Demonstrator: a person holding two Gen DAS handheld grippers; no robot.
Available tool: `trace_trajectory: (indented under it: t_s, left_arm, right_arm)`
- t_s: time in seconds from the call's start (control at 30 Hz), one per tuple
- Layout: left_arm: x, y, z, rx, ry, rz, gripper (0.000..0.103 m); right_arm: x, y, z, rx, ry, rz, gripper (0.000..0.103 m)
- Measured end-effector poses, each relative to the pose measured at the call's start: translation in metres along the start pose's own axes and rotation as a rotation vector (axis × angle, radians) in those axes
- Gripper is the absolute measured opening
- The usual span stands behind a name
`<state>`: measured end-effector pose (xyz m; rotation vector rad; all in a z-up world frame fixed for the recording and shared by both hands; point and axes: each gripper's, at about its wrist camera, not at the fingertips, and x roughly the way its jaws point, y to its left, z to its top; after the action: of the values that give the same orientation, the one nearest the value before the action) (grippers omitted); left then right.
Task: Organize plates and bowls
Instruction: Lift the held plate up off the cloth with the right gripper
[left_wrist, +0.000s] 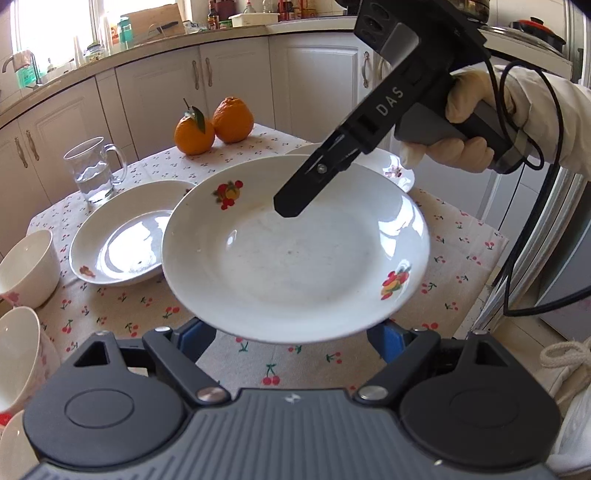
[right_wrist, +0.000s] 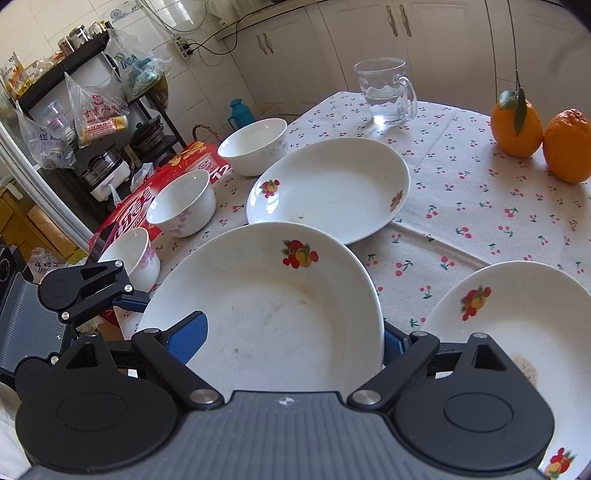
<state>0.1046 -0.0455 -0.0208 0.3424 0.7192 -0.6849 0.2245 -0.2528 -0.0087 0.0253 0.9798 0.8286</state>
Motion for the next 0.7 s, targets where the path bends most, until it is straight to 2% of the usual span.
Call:
trace_trajectory:
  t_s: [0.7]
  left_arm:
    - [0.071,-0.019,0.064,0.08,0.005,-0.13,0.088]
  right_arm:
    - [-0.054,-0.081,-0.019,0.116,-0.083,-0.124,0.096]
